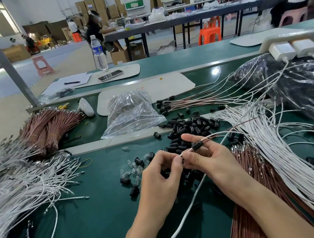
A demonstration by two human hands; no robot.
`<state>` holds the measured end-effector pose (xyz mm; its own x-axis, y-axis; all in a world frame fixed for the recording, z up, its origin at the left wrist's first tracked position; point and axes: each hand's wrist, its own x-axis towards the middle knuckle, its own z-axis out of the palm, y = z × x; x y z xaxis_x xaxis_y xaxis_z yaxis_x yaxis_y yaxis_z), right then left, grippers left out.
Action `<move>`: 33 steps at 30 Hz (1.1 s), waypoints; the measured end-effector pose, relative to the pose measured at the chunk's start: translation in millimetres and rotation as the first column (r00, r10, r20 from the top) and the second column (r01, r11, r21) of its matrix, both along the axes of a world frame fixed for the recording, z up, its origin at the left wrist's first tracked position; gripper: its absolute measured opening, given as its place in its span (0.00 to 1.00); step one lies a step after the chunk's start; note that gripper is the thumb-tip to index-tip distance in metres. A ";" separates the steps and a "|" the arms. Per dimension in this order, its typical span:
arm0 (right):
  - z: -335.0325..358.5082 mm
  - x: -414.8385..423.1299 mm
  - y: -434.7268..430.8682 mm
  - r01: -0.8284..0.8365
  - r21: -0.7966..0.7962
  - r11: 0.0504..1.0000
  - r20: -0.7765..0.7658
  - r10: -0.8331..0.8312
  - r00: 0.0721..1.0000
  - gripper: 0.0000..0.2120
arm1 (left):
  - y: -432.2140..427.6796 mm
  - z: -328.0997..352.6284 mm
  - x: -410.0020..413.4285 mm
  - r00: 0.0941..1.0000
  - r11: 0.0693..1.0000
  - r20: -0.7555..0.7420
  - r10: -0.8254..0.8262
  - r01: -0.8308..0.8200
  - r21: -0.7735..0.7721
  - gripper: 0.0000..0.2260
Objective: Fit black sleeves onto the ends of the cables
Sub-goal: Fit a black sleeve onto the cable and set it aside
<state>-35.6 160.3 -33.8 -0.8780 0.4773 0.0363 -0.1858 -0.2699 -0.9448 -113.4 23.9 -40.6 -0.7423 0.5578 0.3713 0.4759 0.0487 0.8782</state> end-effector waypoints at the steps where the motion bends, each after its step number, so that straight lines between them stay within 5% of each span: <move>1: 0.1 0.3 -0.1 0.002 0.008 1.000 0.000 -0.002 1.000 0.20 | -0.2 -0.2 0.2 1.000 1.000 0.001 -0.006 0.006 -0.001 0.07; 16: 0.7 -1.2 -1.4 -0.018 0.066 0.998 0.010 0.017 1.000 0.26 | -1.5 -1.3 -2.3 0.997 1.000 -0.079 -0.001 0.001 -0.002 0.05; 20: -1.9 -1.7 2.2 0.035 0.065 0.997 0.016 -0.036 0.999 0.27 | -6.7 -1.8 -9.1 0.990 0.989 -0.138 0.022 -0.042 -0.144 0.08; 25: -2.3 -2.6 9.5 0.081 -0.084 0.993 0.002 -0.081 0.997 0.27 | -35.1 1.8 -40.0 0.823 0.780 -0.469 0.321 -0.510 -0.362 0.11; 28: -2.8 -3.0 13.3 0.084 -0.130 0.988 -0.002 -0.085 0.996 0.27 | -40.2 -1.9 -44.6 0.868 0.687 -0.423 0.261 -0.474 -0.550 0.14; 33: -2.5 -3.3 14.1 0.078 -0.134 0.988 -0.009 -0.080 0.997 0.28 | -30.9 -4.1 -45.2 0.866 0.696 -0.465 0.182 -0.448 -0.561 0.16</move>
<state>-38.9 174.4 -36.3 -0.8371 0.5467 -0.0200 -0.2250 -0.3775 -0.8983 -158.6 -7.1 -44.7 -0.8106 0.5108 0.2862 0.5849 0.7303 0.3529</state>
